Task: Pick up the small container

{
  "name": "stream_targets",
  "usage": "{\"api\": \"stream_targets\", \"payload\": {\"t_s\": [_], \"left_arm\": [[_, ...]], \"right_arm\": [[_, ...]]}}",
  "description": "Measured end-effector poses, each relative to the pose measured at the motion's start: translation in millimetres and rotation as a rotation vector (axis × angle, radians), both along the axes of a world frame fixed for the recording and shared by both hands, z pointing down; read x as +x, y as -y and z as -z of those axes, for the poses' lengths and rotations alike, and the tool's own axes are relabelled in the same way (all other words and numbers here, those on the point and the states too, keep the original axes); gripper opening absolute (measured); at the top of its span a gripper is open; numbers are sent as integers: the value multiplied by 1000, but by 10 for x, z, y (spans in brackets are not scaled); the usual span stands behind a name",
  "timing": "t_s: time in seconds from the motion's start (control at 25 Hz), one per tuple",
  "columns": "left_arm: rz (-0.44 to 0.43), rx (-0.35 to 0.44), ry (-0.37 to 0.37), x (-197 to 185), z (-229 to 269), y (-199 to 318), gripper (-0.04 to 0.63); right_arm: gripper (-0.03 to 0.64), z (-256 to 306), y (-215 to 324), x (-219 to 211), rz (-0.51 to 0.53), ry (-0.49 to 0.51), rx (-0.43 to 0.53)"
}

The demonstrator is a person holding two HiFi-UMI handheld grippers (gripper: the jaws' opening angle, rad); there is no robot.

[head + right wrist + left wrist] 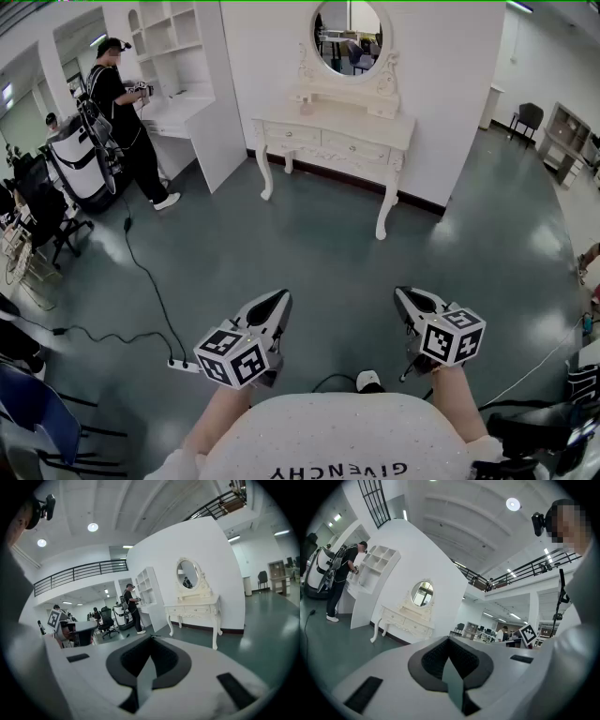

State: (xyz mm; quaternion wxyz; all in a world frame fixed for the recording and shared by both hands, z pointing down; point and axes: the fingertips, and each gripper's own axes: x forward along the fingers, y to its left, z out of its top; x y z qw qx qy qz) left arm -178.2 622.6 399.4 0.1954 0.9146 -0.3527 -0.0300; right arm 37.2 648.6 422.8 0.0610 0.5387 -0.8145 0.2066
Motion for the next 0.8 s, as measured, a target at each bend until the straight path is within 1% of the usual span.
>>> {"api": "stream_targets", "payload": {"t_s": [0.32,0.56,0.64,0.8], "left_arm": [[-3,4,-13,-38,48,25,2],[-25,-24,-14,-60,-77,-32,2],[-20,-29,-10,-97,-126,-52,2],[-31,-26,18,-124,-175,-84,2]], "right_arm": [[2,-15,12,-69,4,0,-16],[2,-134,-77,-113,-14,7,-36],[2,-197,-138,-137,-28,35,-41],[3,-249,-185,-136,-58,152,-57]]}}
